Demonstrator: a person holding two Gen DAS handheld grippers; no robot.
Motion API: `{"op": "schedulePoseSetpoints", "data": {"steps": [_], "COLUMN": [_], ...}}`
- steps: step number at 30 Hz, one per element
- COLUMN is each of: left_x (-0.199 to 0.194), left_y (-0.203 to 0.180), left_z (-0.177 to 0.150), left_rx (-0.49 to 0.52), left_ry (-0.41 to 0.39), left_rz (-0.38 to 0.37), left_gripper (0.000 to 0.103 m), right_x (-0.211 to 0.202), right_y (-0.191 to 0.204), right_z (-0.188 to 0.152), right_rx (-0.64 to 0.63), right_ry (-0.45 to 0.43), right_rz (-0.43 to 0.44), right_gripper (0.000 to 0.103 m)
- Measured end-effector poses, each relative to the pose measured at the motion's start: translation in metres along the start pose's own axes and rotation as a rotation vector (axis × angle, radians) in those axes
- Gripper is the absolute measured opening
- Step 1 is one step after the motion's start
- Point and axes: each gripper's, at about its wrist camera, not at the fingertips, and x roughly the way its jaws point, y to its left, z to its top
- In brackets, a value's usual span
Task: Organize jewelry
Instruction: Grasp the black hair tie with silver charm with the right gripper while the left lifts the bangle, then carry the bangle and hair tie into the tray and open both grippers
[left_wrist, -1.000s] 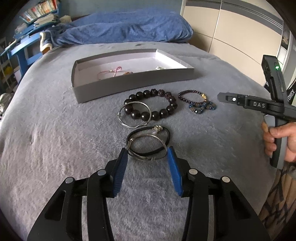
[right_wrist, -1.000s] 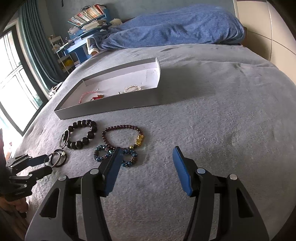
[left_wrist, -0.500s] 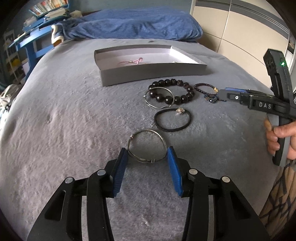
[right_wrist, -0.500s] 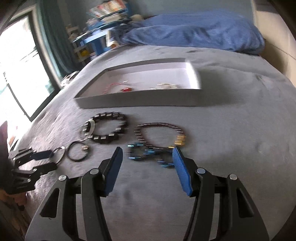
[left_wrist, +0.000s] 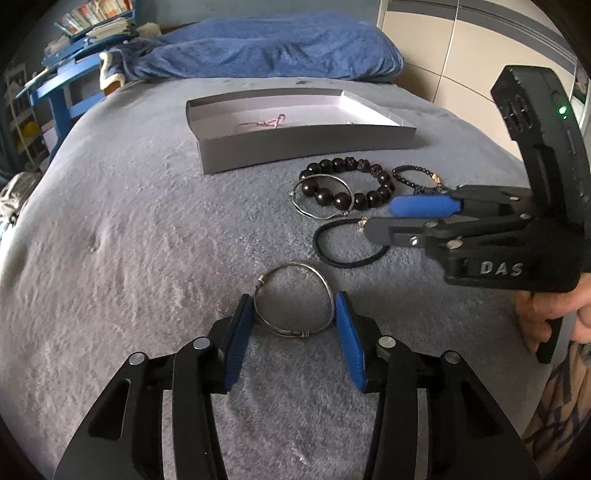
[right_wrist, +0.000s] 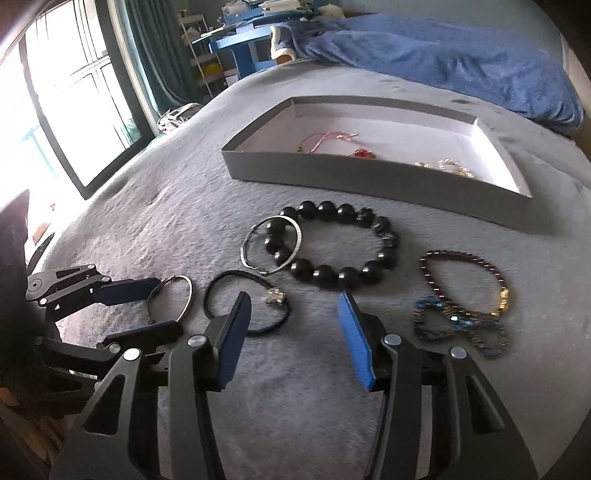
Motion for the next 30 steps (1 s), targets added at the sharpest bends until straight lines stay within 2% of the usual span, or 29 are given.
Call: {"op": "schedulePoseSetpoints", "data": {"steps": [3, 5, 10, 16, 22, 30], "left_x": [-0.003, -0.004, -0.012, -0.025, -0.027, -0.008], "left_y": [0.002, 0.004, 0.009, 0.004, -0.003, -0.009], "left_z": [0.001, 0.003, 0.016, 0.046, 0.078, 0.119], "left_rx": [-0.007, -0.02, -0.063, -0.055, -0.042, 0.019], "left_ry": [-0.008, -0.008, -0.035, -0.093, -0.124, -0.131], "left_rz": [0.02, 0.031, 0.04, 0.038, 0.031, 0.052], "left_gripper": [0.046, 0.046, 0.046, 0.046, 0.046, 0.046], "right_x": [0.007, 0.009, -0.001, -0.036, -0.06, -0.066], "right_y": [0.006, 0.009, 0.012, 0.006, -0.021, -0.052], "right_z": [-0.001, -0.001, 0.0, 0.012, 0.03, 0.059], "right_rx": [-0.026, -0.044, -0.061, -0.057, -0.019, -0.024], "right_ry": [0.017, 0.021, 0.0, -0.087, -0.155, -0.182], "right_rz": [-0.002, 0.01, 0.036, 0.038, -0.002, -0.07], "right_gripper": [0.031, 0.013, 0.013, 0.013, 0.012, 0.012]}}
